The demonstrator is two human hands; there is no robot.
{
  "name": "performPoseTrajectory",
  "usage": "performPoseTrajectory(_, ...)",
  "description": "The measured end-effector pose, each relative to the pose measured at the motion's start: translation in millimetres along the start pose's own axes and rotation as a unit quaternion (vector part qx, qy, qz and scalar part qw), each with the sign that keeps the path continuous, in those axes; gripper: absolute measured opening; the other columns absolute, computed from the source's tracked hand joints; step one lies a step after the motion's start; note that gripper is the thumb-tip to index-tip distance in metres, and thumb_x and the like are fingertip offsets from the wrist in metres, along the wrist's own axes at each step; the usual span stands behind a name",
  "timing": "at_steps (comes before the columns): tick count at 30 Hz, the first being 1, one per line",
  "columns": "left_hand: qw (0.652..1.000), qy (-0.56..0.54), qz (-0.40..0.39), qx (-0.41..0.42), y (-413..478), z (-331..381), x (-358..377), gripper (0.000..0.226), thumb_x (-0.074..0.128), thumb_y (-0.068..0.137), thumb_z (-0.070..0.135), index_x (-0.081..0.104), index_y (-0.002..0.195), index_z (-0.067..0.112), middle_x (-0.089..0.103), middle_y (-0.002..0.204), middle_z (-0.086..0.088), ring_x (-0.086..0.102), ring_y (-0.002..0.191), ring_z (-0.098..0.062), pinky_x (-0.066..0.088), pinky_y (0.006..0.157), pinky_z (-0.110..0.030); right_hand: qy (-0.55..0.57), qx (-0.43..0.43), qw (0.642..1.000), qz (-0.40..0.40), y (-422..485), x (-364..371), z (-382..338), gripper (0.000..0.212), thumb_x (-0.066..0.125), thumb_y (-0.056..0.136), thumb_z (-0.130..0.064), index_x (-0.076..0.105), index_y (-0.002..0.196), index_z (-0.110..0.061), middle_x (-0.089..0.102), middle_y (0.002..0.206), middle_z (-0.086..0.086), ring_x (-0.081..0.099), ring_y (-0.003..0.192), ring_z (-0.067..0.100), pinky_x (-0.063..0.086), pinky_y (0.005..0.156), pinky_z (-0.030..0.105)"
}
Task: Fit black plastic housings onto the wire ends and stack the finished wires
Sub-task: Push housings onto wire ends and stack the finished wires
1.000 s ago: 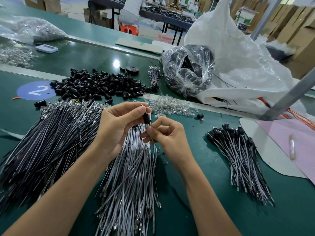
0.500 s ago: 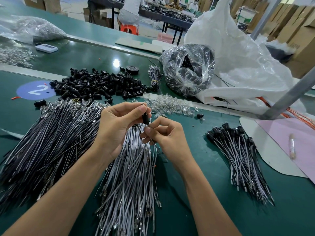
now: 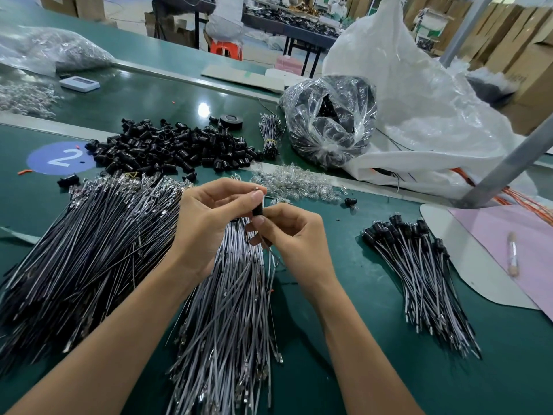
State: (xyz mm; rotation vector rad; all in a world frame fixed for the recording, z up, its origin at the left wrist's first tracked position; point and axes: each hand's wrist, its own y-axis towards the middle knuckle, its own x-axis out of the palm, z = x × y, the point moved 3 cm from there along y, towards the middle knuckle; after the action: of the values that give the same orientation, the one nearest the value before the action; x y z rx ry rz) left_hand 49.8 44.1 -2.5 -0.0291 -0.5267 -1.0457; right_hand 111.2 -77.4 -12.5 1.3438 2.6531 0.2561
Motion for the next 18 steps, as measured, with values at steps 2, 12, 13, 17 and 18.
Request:
performPoseTrajectory(2,1.000,-0.005,0.003,0.002,1,0,0,0.008,0.075,0.064,0.014,0.075,0.071,0.011,0.075,0.081,-0.004,0.070,0.075,-0.014,0.055,0.067,-0.023,0.013,-0.014,1.000,0.003,0,2,0,0.011,0.067,0.089,-0.001,0.072,0.091,-0.010,0.074,0.082,0.009,0.071,0.072,0.019,0.058,0.070,0.029)
performPoseTrajectory(12,1.000,0.007,-0.004,0.020,2,-5,-3,0.005,0.074,0.075,0.011,0.075,0.079,0.015,0.076,0.087,-0.006,0.070,0.077,-0.019,0.056,0.067,-0.028,-0.002,-0.049,0.998,0.041,-2,5,2,0.013,0.065,0.091,-0.001,0.068,0.085,-0.013,0.072,0.072,0.003,0.065,0.059,0.012,0.053,0.058,0.024)
performPoseTrajectory(13,0.999,0.023,-0.020,0.019,3,-6,-2,0.011,0.076,0.077,0.013,0.075,0.087,0.015,0.076,0.091,-0.007,0.071,0.081,-0.019,0.057,0.070,-0.028,-0.007,-0.055,0.997,0.057,-1,4,2,0.014,0.065,0.091,-0.002,0.067,0.082,-0.013,0.071,0.071,0.005,0.064,0.059,0.012,0.053,0.057,0.026)
performPoseTrajectory(17,0.997,0.041,-0.071,-0.009,1,-10,4,0.030,0.077,0.070,0.017,0.076,0.100,0.013,0.076,0.097,-0.010,0.073,0.087,-0.021,0.057,0.074,-0.025,-0.007,-0.079,0.993,0.090,0,-1,2,0.014,0.065,0.091,-0.003,0.063,0.079,-0.009,0.068,0.070,-0.003,0.062,0.057,0.010,0.052,0.057,0.024)
performPoseTrajectory(18,0.997,0.044,-0.070,-0.005,0,-11,6,0.026,0.076,0.071,0.016,0.077,0.096,0.013,0.076,0.095,-0.009,0.073,0.085,-0.020,0.057,0.073,-0.024,-0.006,-0.080,0.993,0.089,1,-1,3,0.016,0.065,0.091,-0.001,0.062,0.078,-0.011,0.067,0.070,-0.008,0.062,0.058,0.009,0.053,0.058,0.023)
